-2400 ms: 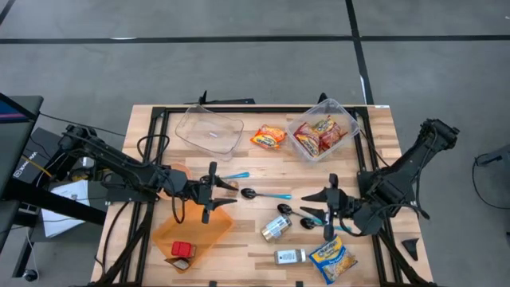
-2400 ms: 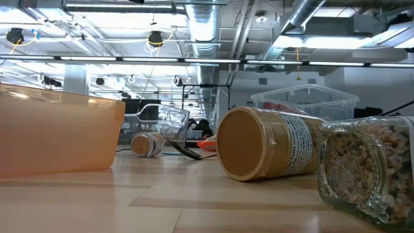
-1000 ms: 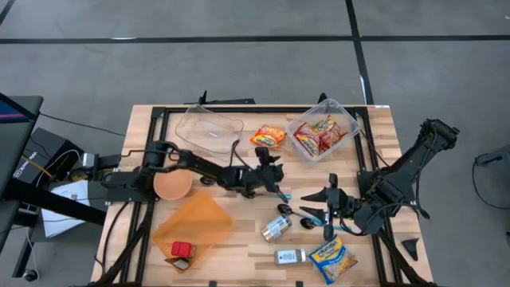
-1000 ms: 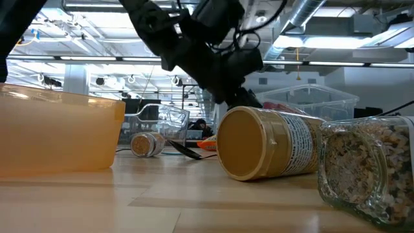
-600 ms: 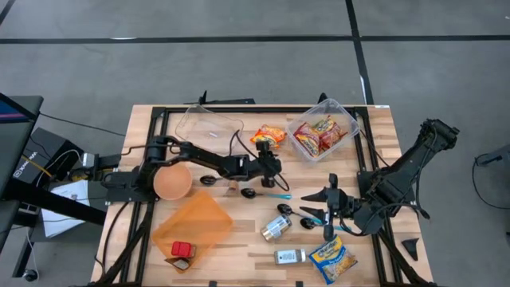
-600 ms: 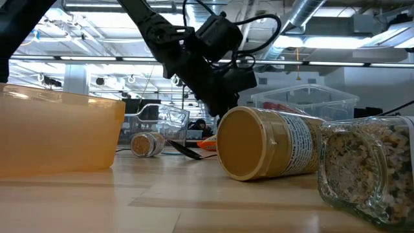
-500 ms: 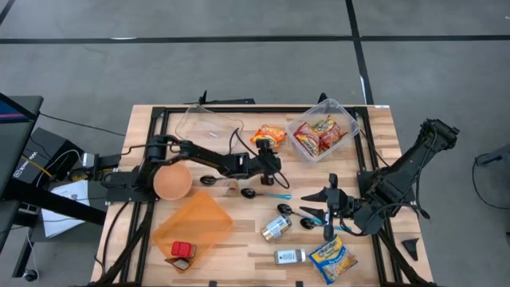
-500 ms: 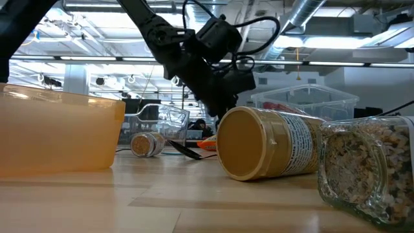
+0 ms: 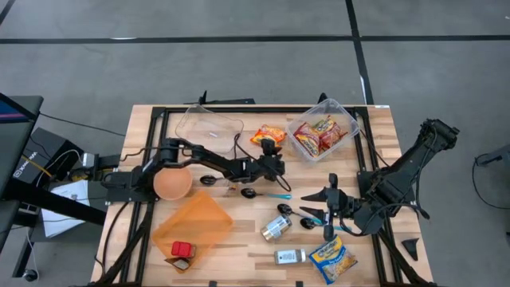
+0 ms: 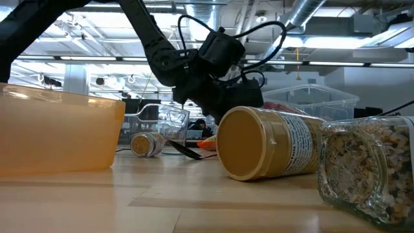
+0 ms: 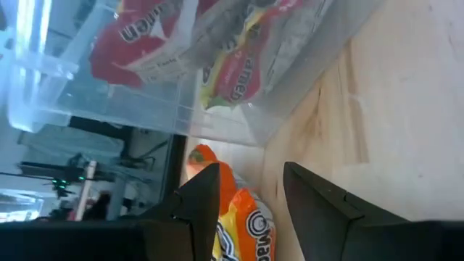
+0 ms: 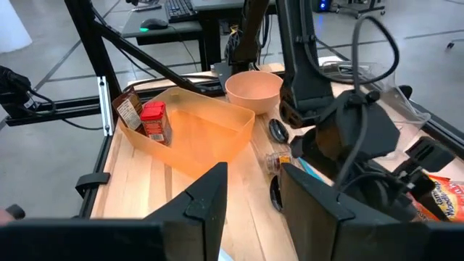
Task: Pick & Place Food Item
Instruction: Put the orange noodle pack into the right transparent bin
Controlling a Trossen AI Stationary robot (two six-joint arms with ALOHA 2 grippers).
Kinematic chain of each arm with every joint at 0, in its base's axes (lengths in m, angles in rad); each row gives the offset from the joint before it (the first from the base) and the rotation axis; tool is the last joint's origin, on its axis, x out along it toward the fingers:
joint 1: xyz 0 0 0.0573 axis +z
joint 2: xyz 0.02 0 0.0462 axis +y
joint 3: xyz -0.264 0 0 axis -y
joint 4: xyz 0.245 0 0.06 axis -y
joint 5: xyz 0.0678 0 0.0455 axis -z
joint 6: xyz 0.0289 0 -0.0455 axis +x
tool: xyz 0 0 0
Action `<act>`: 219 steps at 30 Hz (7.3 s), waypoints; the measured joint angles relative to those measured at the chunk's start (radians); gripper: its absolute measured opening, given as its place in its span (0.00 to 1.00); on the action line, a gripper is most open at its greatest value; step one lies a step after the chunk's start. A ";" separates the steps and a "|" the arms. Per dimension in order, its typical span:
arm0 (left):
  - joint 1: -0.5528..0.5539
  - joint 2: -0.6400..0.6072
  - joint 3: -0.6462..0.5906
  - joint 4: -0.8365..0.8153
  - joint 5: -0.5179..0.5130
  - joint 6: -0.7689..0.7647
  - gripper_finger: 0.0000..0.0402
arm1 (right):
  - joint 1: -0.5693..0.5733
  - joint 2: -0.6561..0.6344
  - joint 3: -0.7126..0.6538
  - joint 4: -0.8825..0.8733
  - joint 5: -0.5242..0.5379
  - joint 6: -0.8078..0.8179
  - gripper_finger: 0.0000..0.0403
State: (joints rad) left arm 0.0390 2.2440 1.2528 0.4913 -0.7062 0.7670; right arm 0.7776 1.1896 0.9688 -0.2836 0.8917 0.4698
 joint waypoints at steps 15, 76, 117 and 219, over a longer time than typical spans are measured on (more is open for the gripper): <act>0.085 -0.019 0.000 -0.069 0.060 -0.180 0.36 | 0.000 0.000 0.000 0.000 0.000 -0.007 0.30; -0.230 -0.549 -0.261 -0.306 0.103 -0.352 0.00 | 0.000 0.000 0.000 0.001 0.000 -0.069 0.31; -0.529 -0.918 -0.782 0.793 0.442 -0.285 0.00 | -0.298 0.358 0.062 0.702 -0.392 -0.611 0.62; -0.907 -1.118 -0.719 0.549 -0.478 0.385 0.43 | -0.153 0.444 0.501 -0.524 0.183 0.085 0.00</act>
State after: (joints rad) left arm -0.8681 1.1258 0.5342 1.0407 -1.1844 1.1524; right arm 0.6245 1.6341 1.4701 -0.8076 1.0750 0.5545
